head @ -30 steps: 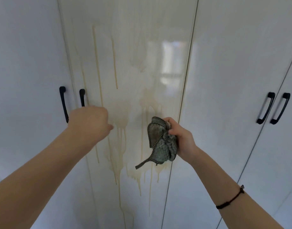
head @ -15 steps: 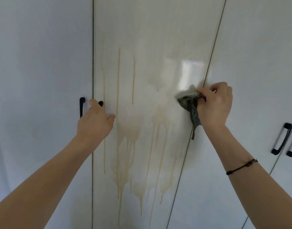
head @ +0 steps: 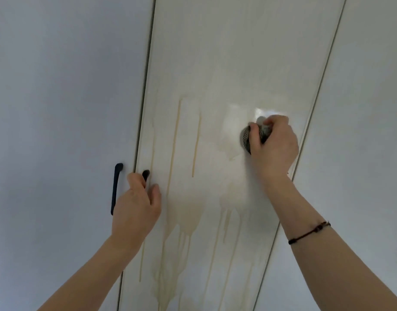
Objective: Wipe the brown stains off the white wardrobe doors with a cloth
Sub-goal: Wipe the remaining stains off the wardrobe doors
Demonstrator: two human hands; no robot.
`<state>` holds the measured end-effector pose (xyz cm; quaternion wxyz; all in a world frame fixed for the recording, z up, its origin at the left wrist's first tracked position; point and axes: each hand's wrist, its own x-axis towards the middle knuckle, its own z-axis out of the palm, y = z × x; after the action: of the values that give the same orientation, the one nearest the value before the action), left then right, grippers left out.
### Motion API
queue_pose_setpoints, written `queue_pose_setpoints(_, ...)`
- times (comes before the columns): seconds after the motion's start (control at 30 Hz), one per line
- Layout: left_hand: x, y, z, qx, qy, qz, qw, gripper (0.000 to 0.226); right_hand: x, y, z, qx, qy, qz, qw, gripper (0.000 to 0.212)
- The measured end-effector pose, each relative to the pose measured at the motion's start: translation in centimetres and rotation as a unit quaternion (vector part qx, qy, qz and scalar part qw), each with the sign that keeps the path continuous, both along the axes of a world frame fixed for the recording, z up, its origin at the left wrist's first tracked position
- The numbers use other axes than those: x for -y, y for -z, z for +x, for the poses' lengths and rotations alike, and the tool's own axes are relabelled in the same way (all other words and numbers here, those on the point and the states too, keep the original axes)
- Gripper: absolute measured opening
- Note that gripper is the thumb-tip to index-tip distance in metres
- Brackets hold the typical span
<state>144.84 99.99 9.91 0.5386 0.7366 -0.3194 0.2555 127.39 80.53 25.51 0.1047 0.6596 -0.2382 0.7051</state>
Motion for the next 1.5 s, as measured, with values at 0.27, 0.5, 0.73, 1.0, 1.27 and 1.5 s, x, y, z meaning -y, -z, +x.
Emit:
queue_pose_setpoints(0.27,0.0,1.5,1.1,-0.014,0.056,-0.057,0.997,0.025,-2.6,5.8,4.1,-0.144,0.043,-0.219,0.964,0.04)
queue_pose_setpoints(0.5,-0.8,1.2,2.3,-0.032,0.108,-0.037,0.993,0.024,-3.0,2.8,3.5,-0.248,0.038,-0.345,0.905,0.035)
queue_pose_setpoints(0.73,-1.0,1.6,3.0,-0.037,0.158,-0.028,0.986,0.041,-5.6,-7.9,8.2,0.016,0.048,-0.088,0.995,0.027)
queue_pose_setpoints(1.0,-2.1,0.5,3.5,-0.025,0.182,0.012,0.983,0.047,-6.7,8.4,7.7,-0.279,-0.008,-0.364,0.889,0.027)
queue_pose_setpoints(1.27,-1.8,0.7,3.8,-0.029,0.193,0.015,0.981,0.043,-8.1,-13.8,11.4,0.004,0.081,-0.112,0.99,0.013)
queue_pose_setpoints(1.5,-2.3,0.3,3.8,-0.036,0.203,0.029,0.978,0.041,-9.4,2.7,12.9,-0.166,0.08,-0.197,0.963,0.023)
